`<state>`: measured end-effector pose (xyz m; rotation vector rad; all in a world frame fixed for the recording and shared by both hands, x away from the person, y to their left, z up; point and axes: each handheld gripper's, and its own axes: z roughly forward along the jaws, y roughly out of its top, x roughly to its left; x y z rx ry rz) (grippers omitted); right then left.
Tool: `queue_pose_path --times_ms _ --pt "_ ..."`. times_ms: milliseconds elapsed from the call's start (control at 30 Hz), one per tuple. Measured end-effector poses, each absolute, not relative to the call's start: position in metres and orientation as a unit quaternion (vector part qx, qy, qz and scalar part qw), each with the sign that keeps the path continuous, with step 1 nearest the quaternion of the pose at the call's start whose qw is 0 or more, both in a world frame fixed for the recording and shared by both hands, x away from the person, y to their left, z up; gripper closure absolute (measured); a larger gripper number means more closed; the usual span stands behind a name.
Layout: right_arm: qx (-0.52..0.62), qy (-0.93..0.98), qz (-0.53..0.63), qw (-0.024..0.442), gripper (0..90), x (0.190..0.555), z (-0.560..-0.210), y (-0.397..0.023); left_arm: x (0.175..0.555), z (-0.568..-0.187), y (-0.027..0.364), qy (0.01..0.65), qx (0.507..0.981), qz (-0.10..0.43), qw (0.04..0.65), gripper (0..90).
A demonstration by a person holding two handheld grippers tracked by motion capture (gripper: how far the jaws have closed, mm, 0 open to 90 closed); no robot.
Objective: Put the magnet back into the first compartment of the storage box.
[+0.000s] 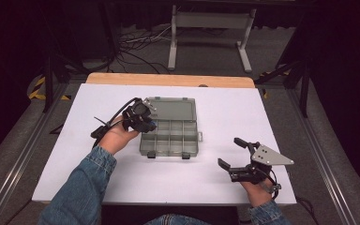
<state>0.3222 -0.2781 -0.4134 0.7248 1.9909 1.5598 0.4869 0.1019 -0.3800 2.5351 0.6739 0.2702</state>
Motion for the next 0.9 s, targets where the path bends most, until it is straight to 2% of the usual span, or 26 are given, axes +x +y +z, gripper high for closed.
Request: queue_pose_path --times_ms 900 --pt "0.263 0.734 0.575 0.248 7.0 0.323 -0.414 -0.277 0.503 -0.399 0.102 0.261 0.936 0.075 0.223 61.5"
